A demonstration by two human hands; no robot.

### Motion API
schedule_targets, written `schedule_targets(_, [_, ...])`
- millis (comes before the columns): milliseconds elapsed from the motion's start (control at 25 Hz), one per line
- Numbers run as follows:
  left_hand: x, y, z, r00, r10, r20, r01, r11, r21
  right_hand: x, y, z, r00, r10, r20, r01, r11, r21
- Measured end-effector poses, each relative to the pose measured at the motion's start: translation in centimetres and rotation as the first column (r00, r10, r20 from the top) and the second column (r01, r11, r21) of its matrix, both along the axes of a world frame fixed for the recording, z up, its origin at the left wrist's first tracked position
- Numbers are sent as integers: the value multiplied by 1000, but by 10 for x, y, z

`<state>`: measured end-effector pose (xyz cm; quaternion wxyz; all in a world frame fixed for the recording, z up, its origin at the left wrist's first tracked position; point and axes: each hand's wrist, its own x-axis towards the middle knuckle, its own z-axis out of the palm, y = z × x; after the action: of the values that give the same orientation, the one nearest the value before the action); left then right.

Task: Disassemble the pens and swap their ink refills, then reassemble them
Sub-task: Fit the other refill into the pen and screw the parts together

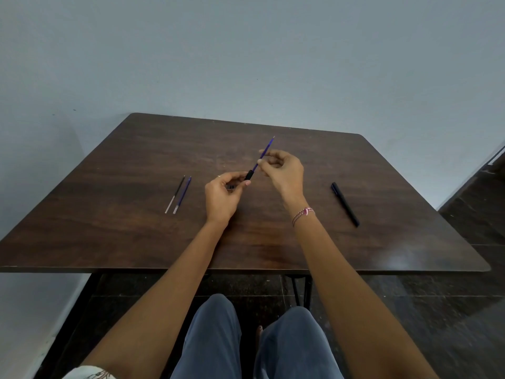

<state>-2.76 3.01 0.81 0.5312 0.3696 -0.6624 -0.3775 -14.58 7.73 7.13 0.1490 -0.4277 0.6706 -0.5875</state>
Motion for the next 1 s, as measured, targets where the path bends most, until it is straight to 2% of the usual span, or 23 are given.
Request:
schedule_targets(80, [0, -1, 1, 1000, -3, -10, 3, 1000, 24, 5, 0, -5, 997, 22, -77, -19, 999, 35])
schedule_targets(400, [2, -4, -1, 997, 19, -76, -14, 997, 71, 12, -5, -3, 987, 14, -158, -14, 1000, 0])
schedule_targets(560, [6, -5, 0, 984, 67, -165, -57, 996, 65, 15, -10, 0, 981, 72, -180, -80, 996, -35])
schedule_targets(680, [9, -8, -1, 953, 115, -281, -82, 989, 126, 15, -18, -4, 962, -4, -273, -4, 1000, -28])
schedule_targets(840, [14, -15, -4, 892, 199, -405, -125, 971, 203, 18, -32, -13, 905, 24, -424, 37, 990, 134])
schedule_targets(1000, [12, -19, -6, 898, 203, -390, -142, 974, 179, 29, -46, -21, 853, 138, -504, 41, 944, 328])
